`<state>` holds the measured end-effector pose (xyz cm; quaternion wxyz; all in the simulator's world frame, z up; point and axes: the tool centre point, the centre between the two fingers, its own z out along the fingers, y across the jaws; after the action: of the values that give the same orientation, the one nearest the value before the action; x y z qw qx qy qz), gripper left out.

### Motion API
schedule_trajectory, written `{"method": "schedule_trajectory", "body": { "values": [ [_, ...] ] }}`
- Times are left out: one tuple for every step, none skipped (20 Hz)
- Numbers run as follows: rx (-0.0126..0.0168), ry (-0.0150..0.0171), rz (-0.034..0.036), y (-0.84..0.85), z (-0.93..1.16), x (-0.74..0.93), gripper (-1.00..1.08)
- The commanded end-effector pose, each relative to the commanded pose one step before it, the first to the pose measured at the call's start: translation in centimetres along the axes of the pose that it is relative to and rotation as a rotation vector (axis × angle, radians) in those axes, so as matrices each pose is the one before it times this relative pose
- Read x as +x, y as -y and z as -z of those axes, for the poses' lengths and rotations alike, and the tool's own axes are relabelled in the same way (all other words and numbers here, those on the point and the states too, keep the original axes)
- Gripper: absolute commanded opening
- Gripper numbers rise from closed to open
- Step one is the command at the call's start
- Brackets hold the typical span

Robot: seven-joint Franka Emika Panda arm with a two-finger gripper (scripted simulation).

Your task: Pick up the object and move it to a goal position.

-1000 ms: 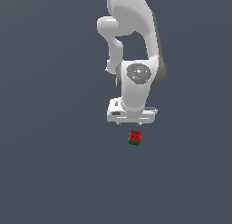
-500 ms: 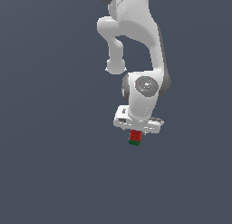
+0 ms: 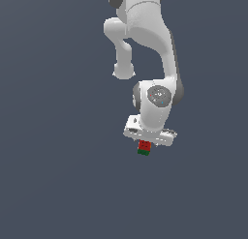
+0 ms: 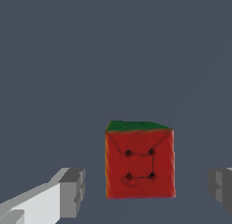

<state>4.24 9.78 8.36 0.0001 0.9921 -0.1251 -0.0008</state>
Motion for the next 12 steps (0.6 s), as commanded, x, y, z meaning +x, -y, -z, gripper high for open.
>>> {"method": "schedule_trajectory", "body": {
  "values": [
    [0.00003,-0.00025,-0.00032,-0.008,-0.125,0.011,1.0],
    [0.0,0.0,0.0,0.01,-0.187,-0.005,1.0],
    [0.00005,-0.00018,-0.00066,-0.027,-0.249,0.007,1.0],
    [0.0,0.0,0.0,0.017,-0.335,-0.012,1.0],
    [0.0,0.0,0.0,0.02,-0.408,-0.016,1.0],
    [0.00006,-0.00026,-0.00094,-0.035,-0.462,0.002,1.0],
    [0.0,0.0,0.0,0.026,-0.549,-0.025,1.0],
    [0.00006,-0.00026,-0.00094,-0.03,-0.586,-0.006,1.0],
    [0.00004,-0.00019,-0.00066,-0.015,-0.539,-0.009,1.0],
    [0.0,0.0,0.0,0.023,-0.471,-0.019,1.0],
    [0.00005,-0.00019,-0.00066,-0.019,-0.378,0.006,1.0],
    [0.0,0.0,0.0,0.02,-0.311,-0.001,1.0]
  ]
}}
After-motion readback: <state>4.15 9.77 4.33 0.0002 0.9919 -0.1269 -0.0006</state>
